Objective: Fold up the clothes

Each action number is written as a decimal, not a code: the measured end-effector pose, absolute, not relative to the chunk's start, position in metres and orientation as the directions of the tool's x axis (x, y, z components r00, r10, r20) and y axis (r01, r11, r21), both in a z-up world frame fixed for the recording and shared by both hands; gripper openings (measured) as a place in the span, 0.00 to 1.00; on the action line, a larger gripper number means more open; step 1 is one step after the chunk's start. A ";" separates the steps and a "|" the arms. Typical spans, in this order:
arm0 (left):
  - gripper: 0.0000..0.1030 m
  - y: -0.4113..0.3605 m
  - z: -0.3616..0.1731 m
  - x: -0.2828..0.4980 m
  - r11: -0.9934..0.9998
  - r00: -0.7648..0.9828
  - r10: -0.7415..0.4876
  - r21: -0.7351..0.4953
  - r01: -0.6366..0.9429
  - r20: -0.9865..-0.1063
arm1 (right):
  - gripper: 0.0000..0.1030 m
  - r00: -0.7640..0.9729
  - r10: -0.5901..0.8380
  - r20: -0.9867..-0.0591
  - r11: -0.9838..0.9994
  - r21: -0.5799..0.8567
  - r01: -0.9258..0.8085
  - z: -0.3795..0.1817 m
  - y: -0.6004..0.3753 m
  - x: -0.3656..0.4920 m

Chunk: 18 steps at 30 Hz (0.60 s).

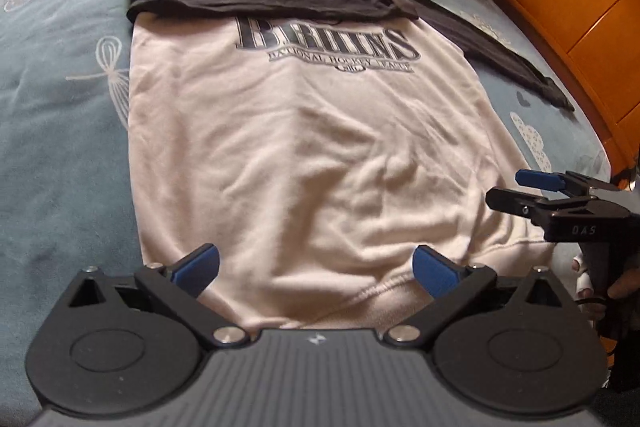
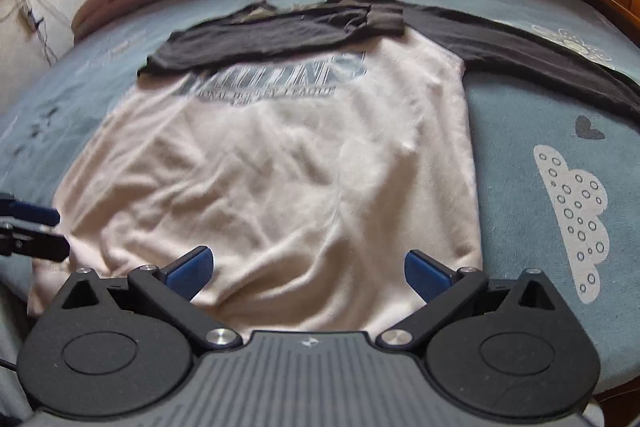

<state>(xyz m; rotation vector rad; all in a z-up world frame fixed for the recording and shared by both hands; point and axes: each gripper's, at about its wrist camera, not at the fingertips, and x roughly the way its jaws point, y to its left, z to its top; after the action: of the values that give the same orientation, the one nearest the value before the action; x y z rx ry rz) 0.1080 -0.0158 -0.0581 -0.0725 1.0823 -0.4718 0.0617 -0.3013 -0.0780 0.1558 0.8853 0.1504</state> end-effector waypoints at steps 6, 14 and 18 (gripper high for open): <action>0.99 -0.035 -0.063 0.136 0.890 0.402 -0.430 -0.303 0.342 -0.808 | 1.00 0.653 0.192 -0.733 0.969 0.245 -0.009 -0.088 -0.327 0.084; 0.99 -0.031 -0.084 0.148 0.917 0.428 -0.385 -0.286 0.279 -0.818 | 1.00 0.690 0.168 -0.704 0.962 0.269 0.040 -0.073 -0.348 0.078; 0.99 -0.023 -0.084 0.149 0.911 0.426 -0.405 -0.319 0.261 -0.809 | 1.00 0.737 0.214 -0.641 0.952 0.305 -0.012 -0.060 -0.344 0.101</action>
<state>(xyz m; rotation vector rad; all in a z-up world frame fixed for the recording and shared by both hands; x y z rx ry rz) 0.1495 -0.0231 -0.0835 -0.1528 1.0520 -0.4180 0.1007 -0.3443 -0.0599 0.2910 0.7342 0.1261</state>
